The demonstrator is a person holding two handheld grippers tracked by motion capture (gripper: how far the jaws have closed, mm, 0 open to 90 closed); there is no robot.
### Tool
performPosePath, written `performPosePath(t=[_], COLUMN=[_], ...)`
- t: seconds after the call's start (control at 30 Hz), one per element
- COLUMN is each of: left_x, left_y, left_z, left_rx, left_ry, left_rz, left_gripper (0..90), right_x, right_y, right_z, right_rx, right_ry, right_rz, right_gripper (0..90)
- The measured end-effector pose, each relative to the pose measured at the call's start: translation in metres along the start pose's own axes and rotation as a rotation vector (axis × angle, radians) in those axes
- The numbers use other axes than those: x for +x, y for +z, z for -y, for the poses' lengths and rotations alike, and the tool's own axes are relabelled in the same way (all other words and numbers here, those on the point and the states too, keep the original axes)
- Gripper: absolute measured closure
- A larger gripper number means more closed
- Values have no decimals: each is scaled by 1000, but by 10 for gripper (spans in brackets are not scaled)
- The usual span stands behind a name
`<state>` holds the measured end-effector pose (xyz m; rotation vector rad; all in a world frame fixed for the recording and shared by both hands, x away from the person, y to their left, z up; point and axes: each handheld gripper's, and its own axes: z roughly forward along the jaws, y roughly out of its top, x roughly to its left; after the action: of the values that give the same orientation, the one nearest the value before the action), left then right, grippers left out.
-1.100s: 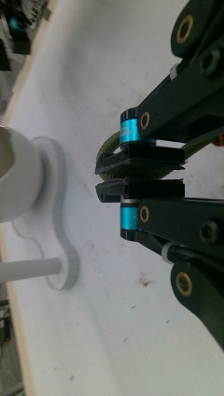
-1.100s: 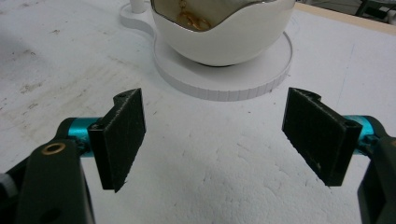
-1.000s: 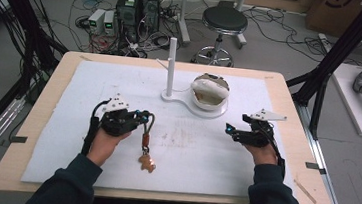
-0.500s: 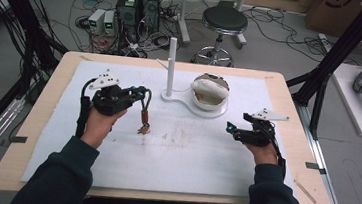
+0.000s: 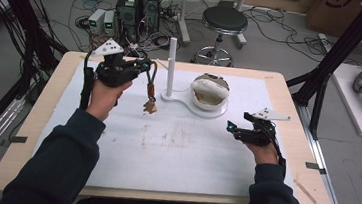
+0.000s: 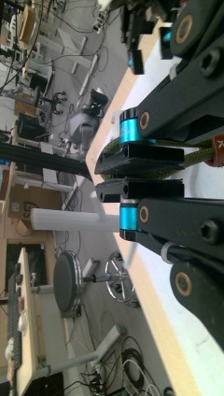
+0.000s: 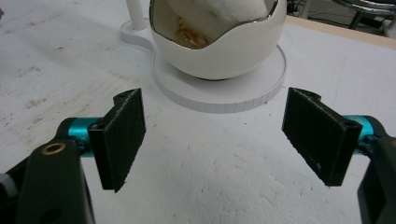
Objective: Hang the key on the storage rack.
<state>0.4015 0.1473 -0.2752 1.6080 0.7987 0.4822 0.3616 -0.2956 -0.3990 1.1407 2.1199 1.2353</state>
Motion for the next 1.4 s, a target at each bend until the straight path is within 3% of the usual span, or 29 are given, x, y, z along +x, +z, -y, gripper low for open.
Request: performPosePath(t=[0.23, 0.6, 0.8, 0.97, 1.27, 1.3, 1.4], left_x=[3, 5, 11, 11, 20, 20, 24], left_y=[25, 61, 69, 74, 79, 79, 77], left_z=[-20, -21, -15, -12, -1, 1, 7], left_rx=[33, 85, 115, 128, 144, 142, 161], left_ry=[9, 4, -7, -8, -47, -48, -60], left_rz=[-14, -39, -69, -64, -67, -82, -107], left_gripper=[845, 845, 845, 844, 835, 826, 685], right_x=[0, -2, -2, -1, -2, -1, -1], right_y=[1, -1, -1, 0, 0, 0, 0], right_z=[0, 0, 1, 1, 1, 1, 1], right_rx=[1, -6, -6, -1, -3, -1, -1], right_ry=[-1, 2, 3, 3, 3, 6, -3], right_rz=[-7, -11, -14, -16, -20, -21, -20], right_gripper=[217, 217, 217, 217, 217, 217, 217])
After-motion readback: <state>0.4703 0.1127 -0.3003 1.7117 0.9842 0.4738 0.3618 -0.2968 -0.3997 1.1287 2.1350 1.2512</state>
